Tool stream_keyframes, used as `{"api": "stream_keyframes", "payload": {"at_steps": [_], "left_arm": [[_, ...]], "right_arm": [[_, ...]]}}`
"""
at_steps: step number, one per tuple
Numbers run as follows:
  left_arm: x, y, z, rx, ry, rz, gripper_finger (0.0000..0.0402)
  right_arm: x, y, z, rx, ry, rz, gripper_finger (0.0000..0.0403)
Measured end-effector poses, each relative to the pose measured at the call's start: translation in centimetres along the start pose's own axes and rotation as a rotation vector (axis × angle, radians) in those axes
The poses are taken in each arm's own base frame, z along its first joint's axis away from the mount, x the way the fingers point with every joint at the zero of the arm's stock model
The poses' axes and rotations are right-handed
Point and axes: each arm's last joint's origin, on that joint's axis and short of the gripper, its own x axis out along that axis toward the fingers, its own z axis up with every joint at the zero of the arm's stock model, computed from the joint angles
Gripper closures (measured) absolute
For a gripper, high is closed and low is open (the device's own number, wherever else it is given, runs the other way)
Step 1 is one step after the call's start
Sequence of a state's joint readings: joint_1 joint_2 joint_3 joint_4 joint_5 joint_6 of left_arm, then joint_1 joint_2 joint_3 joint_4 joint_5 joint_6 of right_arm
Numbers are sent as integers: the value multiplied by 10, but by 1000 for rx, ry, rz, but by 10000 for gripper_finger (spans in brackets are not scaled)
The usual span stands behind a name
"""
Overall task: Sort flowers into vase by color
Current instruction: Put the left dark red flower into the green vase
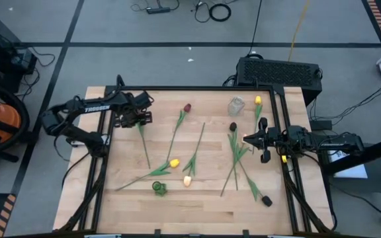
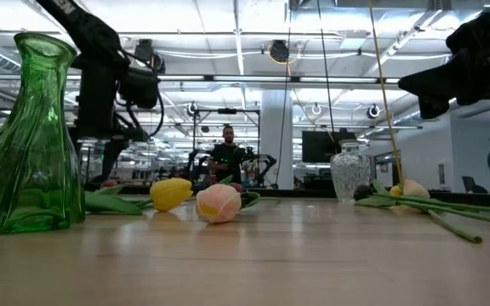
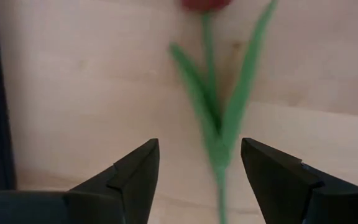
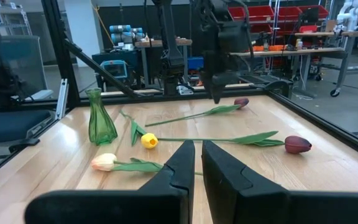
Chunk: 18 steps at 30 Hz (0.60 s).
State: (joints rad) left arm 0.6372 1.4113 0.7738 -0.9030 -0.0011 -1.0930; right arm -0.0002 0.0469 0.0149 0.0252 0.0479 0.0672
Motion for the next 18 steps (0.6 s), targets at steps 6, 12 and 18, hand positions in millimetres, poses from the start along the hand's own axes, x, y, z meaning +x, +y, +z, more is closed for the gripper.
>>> {"api": "stream_keyframes", "payload": {"at_steps": [6,12,18], "left_arm": [[17,-9,4,7,28,7,166],[26,-16,7,6,31,-9,166],[37,-22,11,32,33,-5,167]], "right_arm": [[0,0,0,0,-1,-3,378],[0,0,0,0,-1,-3,378],[0,0,0,0,0,-3,378]]}}
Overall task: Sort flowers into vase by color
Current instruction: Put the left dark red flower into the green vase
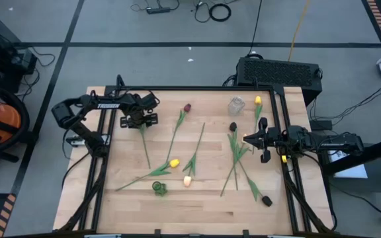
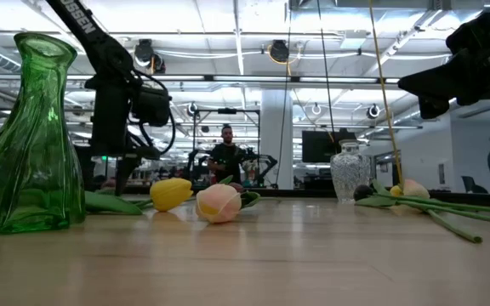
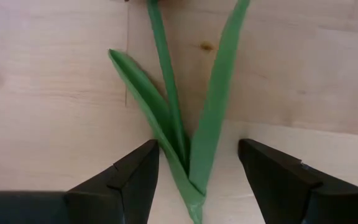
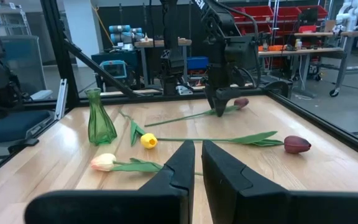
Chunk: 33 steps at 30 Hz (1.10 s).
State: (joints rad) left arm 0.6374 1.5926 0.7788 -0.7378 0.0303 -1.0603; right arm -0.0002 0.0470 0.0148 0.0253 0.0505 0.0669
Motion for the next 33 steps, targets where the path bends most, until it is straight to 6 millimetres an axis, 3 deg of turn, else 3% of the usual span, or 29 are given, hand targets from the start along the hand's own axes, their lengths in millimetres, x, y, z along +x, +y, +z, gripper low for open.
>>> {"api": "stream_keyframes", "payload": {"at_steps": [8,19,27,33], "left_arm": [[8,0,6,-21,34,15,219],[9,1,9,35,34,5,386],[9,-1,9,151,42,-29,366],[-1,-6,6,292,23,-46,393]], "right_arm": [[0,0,0,0,0,-1,378],[0,0,0,0,0,-1,378],[0,0,0,0,0,-1,378],[0,0,0,0,0,0,378]]}}
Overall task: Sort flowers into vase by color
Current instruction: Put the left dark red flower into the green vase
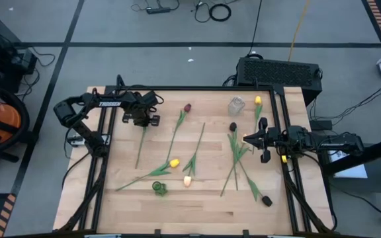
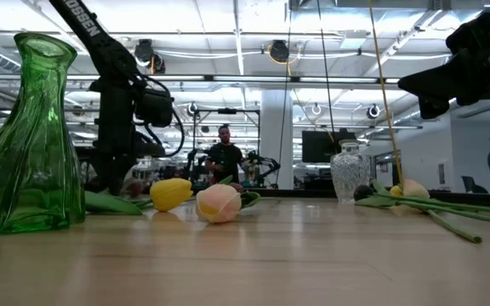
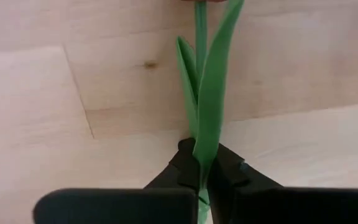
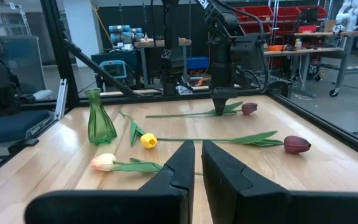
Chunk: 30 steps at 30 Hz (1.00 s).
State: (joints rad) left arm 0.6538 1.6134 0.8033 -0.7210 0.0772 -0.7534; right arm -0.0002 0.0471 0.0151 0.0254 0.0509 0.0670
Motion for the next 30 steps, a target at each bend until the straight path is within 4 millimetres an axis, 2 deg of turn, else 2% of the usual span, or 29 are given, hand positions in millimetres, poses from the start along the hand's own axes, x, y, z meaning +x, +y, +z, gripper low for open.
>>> {"api": "stream_keyframes", "payload": {"at_steps": [3,6,12,20,24,27,30], "left_arm": [[-15,-5,-5,68,-71,-13,393],[-40,-8,-10,117,-167,-98,395],[-90,-3,-38,205,-314,-266,397],[-155,14,-88,257,-492,-641,397],[-181,19,-108,376,-569,-867,397],[-199,21,-123,406,-600,-1037,397],[-216,18,-138,449,-704,-1182,398]], "right_arm": [[0,0,0,0,0,0,378],[0,0,0,0,0,0,378],[0,0,0,0,0,0,378],[0,0,0,0,0,0,378],[0,0,0,0,0,0,378],[0,0,0,0,0,0,378],[0,0,0,0,0,0,378]]}}
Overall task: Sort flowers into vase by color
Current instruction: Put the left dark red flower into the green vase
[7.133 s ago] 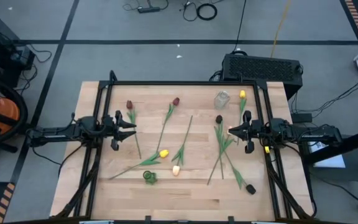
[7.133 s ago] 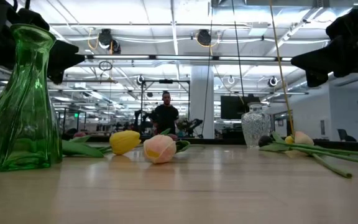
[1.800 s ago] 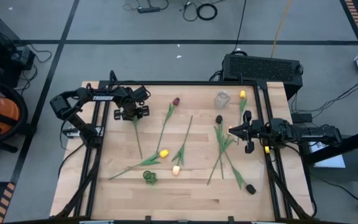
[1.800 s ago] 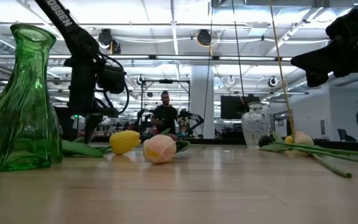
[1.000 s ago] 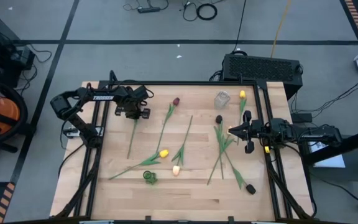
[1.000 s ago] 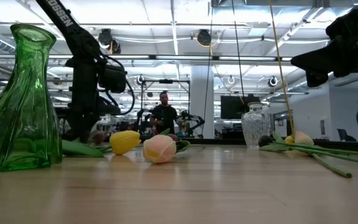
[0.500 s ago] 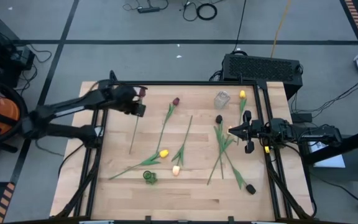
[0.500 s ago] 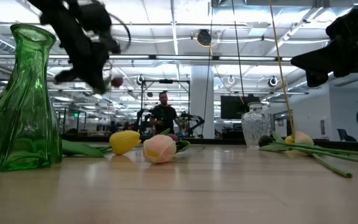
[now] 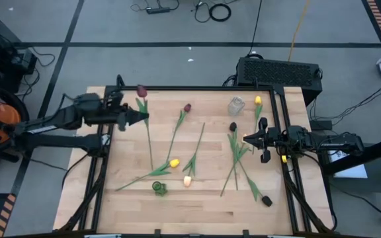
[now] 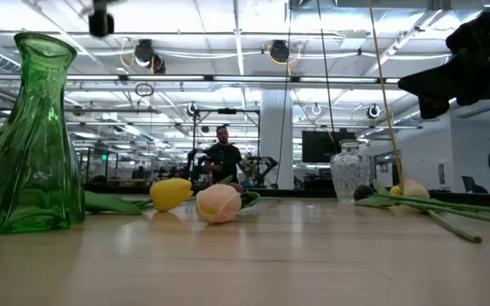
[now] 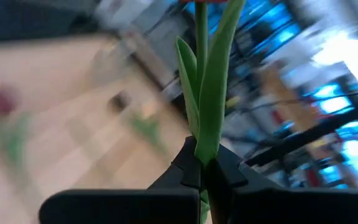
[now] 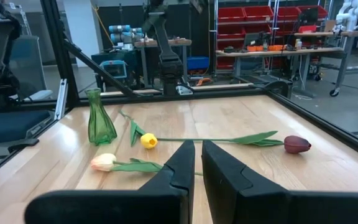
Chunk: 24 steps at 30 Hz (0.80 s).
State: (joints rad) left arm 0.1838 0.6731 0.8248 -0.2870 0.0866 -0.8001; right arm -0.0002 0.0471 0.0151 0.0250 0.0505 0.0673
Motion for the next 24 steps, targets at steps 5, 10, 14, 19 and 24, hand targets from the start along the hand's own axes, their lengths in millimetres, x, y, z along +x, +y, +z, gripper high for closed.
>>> {"api": "stream_keyframes", "payload": {"at_steps": [5,10,14,19,24], "left_arm": [[-4,-34,-7,125,-149,-141,398],[5,-56,-34,246,-163,-105,398],[13,-73,-61,411,-152,-68,398],[14,-88,-81,565,-125,-125,398],[8,-94,-84,559,-130,-165,398]], "right_arm": [[0,0,0,0,-1,0,378],[0,0,0,0,0,0,378],[0,0,0,0,0,0,378],[0,0,0,0,0,0,378],[0,0,0,0,-1,0,378]]}}
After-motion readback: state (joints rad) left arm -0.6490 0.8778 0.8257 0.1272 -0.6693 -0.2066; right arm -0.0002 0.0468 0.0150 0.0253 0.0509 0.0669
